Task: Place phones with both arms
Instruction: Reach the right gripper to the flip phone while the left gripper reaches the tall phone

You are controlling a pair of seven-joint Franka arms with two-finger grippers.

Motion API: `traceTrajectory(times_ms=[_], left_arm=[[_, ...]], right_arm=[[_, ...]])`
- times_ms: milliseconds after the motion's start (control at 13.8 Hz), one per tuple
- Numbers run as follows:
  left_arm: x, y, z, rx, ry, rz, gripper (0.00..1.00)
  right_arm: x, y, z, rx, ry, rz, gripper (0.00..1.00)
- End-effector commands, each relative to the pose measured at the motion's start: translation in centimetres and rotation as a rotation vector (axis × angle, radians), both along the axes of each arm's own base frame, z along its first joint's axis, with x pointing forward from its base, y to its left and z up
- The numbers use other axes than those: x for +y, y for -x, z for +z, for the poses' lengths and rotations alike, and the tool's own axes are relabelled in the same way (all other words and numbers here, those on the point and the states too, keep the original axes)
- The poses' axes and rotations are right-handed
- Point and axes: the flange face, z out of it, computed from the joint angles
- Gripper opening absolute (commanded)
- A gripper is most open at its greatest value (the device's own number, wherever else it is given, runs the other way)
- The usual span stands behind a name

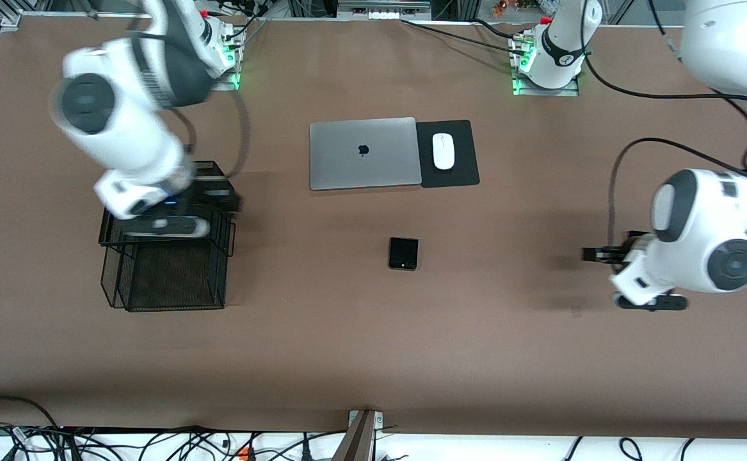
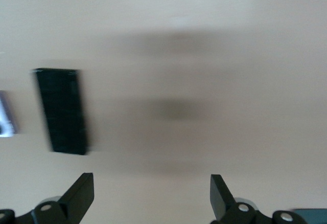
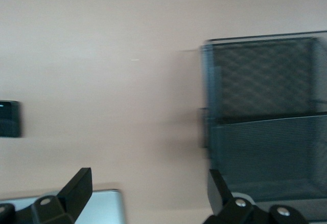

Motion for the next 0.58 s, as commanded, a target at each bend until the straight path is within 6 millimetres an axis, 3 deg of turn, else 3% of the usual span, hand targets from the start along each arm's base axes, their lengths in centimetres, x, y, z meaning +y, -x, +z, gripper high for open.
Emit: traceTrajectory(times_ms=[0, 145, 290, 363, 508], left_arm=[[3.3, 0.1, -2.1, 0.01, -0.044, -0.095, 1.0], [5.6, 0.1, -4.7, 0.009, -0.051, -0.173, 1.0], [9.1, 0.5, -7.9, -0.016, -0.002, -0.261, 1.0], [11.1, 1.1, -9.5, -0.047, 0.016, -0.275, 1.0], [12.9, 2.7, -12.8, -0.106, 0.031, -0.283, 1.0]], right_arm=[[10.5, -0.2, -1.6, -0.027, -0.021, -0.103, 1.0], [17.9, 1.7, -2.9, -0.047, -0.037, -0.14, 1.0], [23.5, 3.6, -4.5, -0.071, -0.043, -0.17, 1.0], [25.8, 4.7, -5.2, -0.09, -0.038, -0.174, 1.0], [28.9, 6.0, -8.5, -0.106, -0.026, -0.179, 1.0]])
